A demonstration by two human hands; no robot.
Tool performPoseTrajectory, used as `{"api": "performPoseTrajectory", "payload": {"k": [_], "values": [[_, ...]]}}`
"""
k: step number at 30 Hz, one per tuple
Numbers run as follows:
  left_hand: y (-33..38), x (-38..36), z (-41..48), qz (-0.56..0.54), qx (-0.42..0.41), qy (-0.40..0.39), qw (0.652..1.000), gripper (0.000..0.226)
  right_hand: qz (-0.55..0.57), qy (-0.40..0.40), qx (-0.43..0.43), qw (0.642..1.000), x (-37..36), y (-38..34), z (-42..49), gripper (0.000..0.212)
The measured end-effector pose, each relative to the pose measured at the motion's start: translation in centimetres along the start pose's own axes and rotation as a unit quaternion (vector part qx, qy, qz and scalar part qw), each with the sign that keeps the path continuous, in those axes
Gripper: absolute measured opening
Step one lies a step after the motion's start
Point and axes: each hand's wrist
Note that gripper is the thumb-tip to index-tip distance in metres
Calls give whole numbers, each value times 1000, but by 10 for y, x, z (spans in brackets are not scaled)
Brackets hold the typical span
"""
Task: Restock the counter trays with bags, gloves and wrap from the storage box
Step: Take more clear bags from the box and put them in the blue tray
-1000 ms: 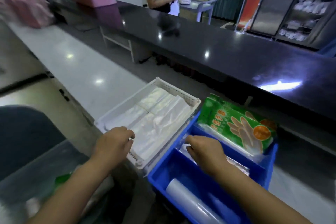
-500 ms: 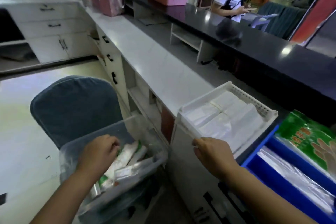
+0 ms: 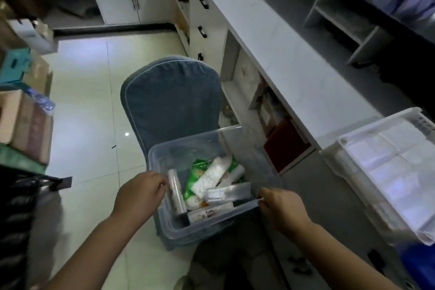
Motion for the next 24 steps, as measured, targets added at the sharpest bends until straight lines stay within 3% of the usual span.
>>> {"api": "performPoseTrajectory", "payload": {"k": [3,9,15,24], "values": [[-6,-11,-3,-11,26,-28,999,11,-9,-11,-1,1000,-21,4,24,9],[-11,-37,7,-18,73,-69,995,15,56,-126,-27,990,-80,14,106,21],[-10,-80,26,-44,158,-94,982,18,57,-288,-22,956,-169,34,195,37],[-7,-147,49,-89,204,-119,968,16,-57,-304,120,943,-260,42,250,53]]}}
Point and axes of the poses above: each hand's wrist, its own z-axis towards the middle knuckle, its own x-axis out of the back of the hand, y = z × x, and after that the axes turned 3 degrees about x, right-handed
